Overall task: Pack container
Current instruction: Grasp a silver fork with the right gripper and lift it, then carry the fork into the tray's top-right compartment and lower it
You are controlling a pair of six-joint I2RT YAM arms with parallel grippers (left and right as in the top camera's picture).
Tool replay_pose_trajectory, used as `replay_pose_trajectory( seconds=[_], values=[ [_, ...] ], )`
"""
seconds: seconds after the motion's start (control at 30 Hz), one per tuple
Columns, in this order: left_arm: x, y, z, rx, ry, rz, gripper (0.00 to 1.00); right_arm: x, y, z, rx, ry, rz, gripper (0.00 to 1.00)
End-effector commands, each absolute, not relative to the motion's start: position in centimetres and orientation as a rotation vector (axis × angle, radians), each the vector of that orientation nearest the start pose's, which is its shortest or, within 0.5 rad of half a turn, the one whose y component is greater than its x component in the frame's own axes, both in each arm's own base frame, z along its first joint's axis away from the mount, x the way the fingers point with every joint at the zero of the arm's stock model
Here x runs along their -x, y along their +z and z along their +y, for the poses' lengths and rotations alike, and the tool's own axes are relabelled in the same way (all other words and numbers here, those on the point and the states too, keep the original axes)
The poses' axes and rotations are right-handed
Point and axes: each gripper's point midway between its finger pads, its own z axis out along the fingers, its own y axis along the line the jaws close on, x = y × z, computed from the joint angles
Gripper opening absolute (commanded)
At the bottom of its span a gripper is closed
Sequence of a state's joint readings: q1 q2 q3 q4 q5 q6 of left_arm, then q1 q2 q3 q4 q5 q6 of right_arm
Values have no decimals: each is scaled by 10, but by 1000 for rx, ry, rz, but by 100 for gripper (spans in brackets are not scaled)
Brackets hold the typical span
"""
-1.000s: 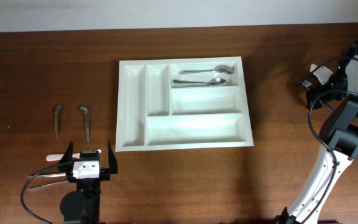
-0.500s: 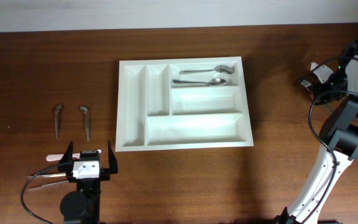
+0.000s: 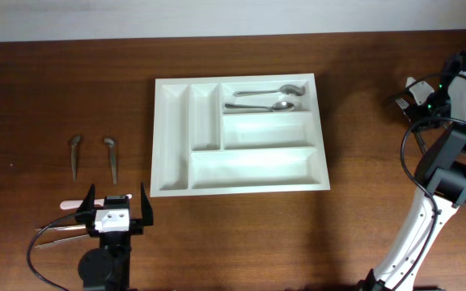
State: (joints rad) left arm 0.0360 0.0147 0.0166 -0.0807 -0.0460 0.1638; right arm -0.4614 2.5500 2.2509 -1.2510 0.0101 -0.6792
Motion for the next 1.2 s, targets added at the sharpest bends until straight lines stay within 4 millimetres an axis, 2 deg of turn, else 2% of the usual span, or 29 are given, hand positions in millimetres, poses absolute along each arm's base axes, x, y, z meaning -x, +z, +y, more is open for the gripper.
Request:
replay_pose_trajectory(
  seconds=[0.0,0.1,0.2,0.37,0.5,0.57,0.7,0.97,1.17],
  values=[
    [-245,158,20,-49,197,1648,99,-464,-4,-199,124,16,3095,4],
    [-245,158,20,-49,197,1648,99,-482,25,-183,-50,41,3044,4],
    [-245,158,20,-49,197,1648,99,-495,59,-155,-197,143,2989,4],
    [-245,158,20,-49,197,1648,99,-509,117,-93,-493,380,2884,4],
    [-245,158,20,-49,197,1648,99,-515,149,-46,-654,546,2819,4],
    [-245,158,20,-49,197,1648,99,-515,155,-27,-779,575,2804,4],
    [-245,158,20,-49,197,1648,99,-503,155,12,-1170,635,2795,4],
    [-245,158,20,-49,197,1648,99,-494,154,94,-1558,676,2743,4],
    [-245,158,20,-49,197,1648,99,-481,149,142,-1828,551,2639,4]
  ],
)
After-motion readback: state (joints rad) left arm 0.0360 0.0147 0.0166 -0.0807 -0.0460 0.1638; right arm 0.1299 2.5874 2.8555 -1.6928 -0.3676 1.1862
